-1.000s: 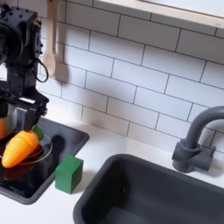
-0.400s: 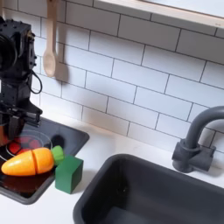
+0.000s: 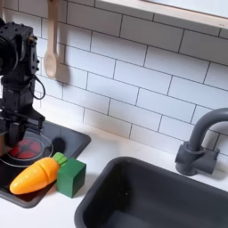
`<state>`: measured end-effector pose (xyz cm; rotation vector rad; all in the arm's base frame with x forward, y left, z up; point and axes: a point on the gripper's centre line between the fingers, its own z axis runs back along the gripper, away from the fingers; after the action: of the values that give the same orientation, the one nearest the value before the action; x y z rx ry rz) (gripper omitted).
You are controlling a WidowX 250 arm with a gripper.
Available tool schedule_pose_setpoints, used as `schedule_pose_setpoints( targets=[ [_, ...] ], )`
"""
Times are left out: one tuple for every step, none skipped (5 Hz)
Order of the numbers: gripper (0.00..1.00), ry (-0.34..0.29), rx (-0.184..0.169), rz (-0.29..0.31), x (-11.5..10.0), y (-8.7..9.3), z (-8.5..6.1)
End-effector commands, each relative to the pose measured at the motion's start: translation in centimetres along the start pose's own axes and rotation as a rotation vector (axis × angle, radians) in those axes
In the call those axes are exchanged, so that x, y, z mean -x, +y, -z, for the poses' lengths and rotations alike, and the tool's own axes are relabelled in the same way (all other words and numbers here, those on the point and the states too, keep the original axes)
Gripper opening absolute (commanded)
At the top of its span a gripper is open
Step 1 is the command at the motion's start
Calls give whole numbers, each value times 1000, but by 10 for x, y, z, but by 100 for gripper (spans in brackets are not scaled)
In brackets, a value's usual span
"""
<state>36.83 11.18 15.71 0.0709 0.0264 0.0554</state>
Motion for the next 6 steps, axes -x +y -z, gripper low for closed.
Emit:
schedule_pose_setpoints(
  targets=[
    [0, -6, 26, 76, 9, -26, -4],
    [11, 2, 45, 69, 12, -30, -6],
    [100, -19, 74, 56, 14, -34, -11],
    [100, -37, 74, 55, 18, -39, -23],
    [100, -93, 76, 50, 24, -41, -44],
    [100, -124, 113, 60, 29, -47, -61]
  ],
)
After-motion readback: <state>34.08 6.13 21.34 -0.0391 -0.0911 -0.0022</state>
